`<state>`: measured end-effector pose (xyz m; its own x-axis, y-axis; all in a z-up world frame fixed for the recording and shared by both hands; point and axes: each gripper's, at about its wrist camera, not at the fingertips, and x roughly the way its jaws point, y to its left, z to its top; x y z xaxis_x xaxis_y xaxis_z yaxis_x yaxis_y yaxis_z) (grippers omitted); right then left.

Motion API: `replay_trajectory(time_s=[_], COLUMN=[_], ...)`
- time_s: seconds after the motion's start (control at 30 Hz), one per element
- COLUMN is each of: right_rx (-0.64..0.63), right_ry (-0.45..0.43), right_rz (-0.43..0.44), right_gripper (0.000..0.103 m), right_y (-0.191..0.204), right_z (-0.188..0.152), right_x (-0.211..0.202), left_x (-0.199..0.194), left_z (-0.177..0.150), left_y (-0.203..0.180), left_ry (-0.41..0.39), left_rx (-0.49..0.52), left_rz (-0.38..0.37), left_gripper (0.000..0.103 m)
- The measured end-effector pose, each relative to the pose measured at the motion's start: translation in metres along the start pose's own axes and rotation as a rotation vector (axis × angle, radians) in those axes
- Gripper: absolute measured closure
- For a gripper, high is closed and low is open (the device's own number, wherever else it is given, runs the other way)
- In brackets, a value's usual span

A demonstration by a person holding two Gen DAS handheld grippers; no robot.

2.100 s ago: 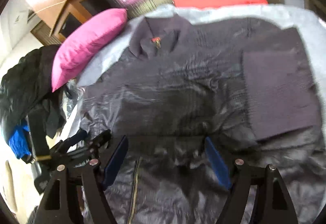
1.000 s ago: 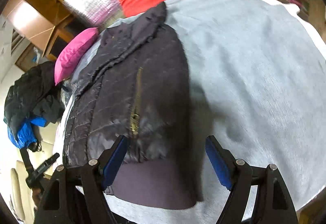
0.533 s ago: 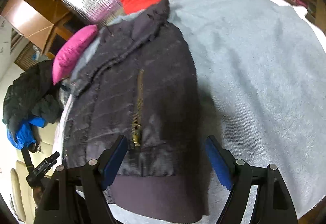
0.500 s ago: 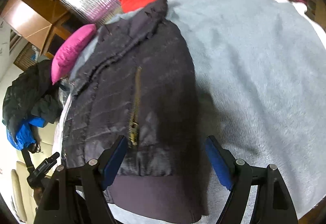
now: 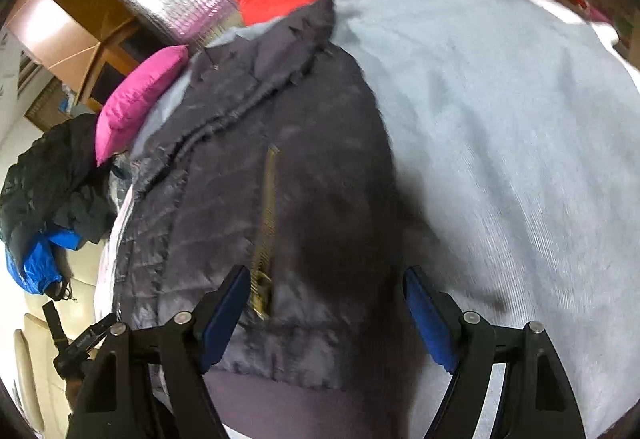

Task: Fold large clothes
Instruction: 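Move both open tools down to the ribbed hem of the folded jacket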

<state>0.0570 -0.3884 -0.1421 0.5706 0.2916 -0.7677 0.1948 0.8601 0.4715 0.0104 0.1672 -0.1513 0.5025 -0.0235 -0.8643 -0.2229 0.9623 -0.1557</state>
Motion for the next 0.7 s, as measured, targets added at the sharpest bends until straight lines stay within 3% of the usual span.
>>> replay_trajectory(time_s=[0.27,0.37,0.5,0.63,0.7], right_rx=[0.074,0.081,0.127,0.098,0.082], right_ry=[0.026,0.05,0.064,0.08,0.088], right_rz=[0.107,0.193,0.238,0.23,0.202], right_gripper=[0.022,0.021,0.023,0.025,0.032], right_y=[-0.018,-0.012,-0.021,-0.019,-0.016], right_z=[-0.029,-0.036,-0.043,-0.046,-0.046], right_x=[-0.007,-0.007,-0.003,-0.001,-0.001], left_x=[-0.002,-0.004,0.003,0.007,0.007], left_z=[-0.014,-0.019,-0.026,-0.027,-0.027], left_y=[-0.001,-0.006,0.002,0.006,0.003], left_ry=[0.048,0.068,0.116,0.138,0.139], left_rx=[-0.001,0.004,-0.057,-0.093,-0.075], left_rz=[-0.073,-0.157,-0.198,-0.218,-0.213], left_gripper=[0.012,0.012,0.012,0.022,0.031])
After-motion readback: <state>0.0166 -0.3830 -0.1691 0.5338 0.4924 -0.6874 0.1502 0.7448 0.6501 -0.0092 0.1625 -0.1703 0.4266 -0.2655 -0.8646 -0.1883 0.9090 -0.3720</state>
